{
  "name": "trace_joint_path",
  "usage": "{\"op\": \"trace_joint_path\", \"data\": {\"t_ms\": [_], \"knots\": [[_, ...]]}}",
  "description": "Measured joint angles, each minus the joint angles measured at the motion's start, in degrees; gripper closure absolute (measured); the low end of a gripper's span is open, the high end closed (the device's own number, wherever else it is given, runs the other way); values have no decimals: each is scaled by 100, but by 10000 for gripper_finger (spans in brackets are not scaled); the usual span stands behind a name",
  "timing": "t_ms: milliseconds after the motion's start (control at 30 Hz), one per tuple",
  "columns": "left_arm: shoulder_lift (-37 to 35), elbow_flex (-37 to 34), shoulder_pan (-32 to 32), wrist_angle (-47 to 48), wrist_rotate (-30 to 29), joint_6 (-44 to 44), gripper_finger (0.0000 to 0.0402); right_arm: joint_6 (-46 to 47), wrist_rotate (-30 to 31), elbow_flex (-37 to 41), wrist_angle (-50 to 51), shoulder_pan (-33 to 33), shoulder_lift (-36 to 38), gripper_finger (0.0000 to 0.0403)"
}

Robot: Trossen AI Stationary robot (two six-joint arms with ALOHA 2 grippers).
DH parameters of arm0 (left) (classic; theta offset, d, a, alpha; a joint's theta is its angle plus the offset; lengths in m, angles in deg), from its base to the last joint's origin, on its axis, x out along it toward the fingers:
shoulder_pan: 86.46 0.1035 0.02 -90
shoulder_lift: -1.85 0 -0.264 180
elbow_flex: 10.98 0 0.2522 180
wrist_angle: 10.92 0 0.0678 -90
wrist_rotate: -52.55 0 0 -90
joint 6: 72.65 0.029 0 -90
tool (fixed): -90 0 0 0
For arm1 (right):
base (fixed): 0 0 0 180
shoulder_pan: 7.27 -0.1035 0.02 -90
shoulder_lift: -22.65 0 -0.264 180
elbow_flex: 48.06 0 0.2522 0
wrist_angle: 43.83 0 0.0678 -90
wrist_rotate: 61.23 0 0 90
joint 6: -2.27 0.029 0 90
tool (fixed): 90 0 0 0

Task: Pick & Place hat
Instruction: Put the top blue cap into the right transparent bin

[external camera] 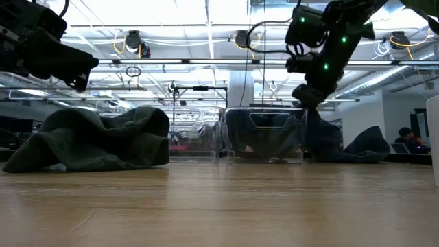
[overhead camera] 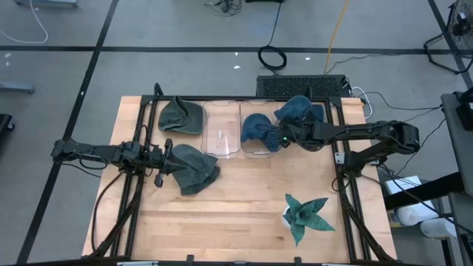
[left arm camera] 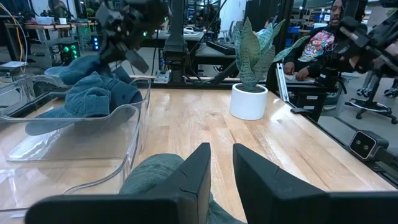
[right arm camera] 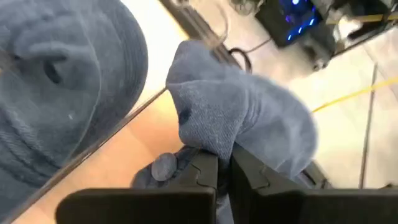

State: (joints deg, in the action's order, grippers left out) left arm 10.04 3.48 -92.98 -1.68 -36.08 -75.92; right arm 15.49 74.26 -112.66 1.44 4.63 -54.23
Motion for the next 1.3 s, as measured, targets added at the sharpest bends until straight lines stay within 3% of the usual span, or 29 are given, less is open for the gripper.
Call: {"op": "trace_joint_path", "data": {"t_ms": [300, 833, 1067, 1300], "knots": [[2, -1, 2, -1, 1, 0, 325, -925, 877, -818, 826, -199, 164, 402], [2, -1, 2, -1, 0, 0, 325, -2970, 1945, -1610, 946, -383, 210, 402], [2, -1, 0, 1, 0, 0, 325, -3629, 2488, -1870, 812, -472, 210, 403], [0, -1, 0, 0, 0, 0, 325, -5015, 2680, -1992, -172, -684, 208, 403]]}}
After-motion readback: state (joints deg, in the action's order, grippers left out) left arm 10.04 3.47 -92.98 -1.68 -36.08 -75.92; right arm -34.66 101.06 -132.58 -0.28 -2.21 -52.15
